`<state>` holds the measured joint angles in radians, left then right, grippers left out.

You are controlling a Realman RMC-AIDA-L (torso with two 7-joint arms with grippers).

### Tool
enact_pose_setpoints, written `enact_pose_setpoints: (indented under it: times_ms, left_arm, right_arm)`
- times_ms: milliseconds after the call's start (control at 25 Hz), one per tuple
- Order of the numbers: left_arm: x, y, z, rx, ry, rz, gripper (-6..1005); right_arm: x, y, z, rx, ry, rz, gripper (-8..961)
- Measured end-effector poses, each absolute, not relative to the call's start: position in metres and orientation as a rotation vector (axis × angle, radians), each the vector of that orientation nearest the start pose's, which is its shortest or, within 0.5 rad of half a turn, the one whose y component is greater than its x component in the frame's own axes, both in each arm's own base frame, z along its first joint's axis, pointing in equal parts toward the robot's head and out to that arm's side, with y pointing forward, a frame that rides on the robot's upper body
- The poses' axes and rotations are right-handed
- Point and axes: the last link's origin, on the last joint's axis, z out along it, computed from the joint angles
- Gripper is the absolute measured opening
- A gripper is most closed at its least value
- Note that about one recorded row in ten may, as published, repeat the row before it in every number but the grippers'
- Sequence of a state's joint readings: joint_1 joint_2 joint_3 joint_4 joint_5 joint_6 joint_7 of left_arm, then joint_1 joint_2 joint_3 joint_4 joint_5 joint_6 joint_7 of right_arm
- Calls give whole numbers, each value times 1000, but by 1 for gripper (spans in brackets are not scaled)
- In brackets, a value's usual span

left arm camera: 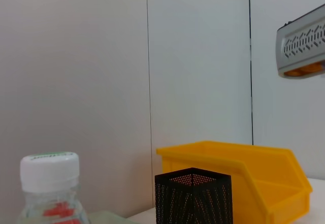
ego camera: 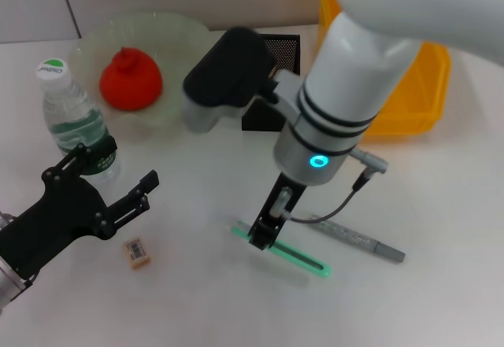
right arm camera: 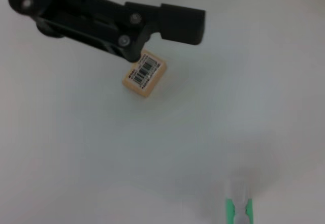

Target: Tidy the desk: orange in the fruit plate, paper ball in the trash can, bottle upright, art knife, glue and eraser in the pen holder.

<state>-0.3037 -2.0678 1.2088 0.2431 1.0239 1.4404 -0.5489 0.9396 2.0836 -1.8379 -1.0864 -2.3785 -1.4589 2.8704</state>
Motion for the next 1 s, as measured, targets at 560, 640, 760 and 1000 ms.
enact_pose_setpoints:
  times_ms: [560, 640, 760, 1000]
  left_arm:
    - [-306, 266, -39, -2253, -331, -902, 803]
    - [-306, 265, -39, -2254, -333, -904, 803]
    - [-306, 264, -41, -2257, -338, -907, 803]
    - [-306, 261, -42, -2267, -362, -924, 803]
  right_arm:
    - [109, 357, -17, -2623, 949, -478, 157]
    - [108, 357, -2, -2604, 953, -405, 158]
    - [109, 353, 19, -2562, 943, -309, 158]
    - [111, 345, 61, -2476, 906, -113, 159]
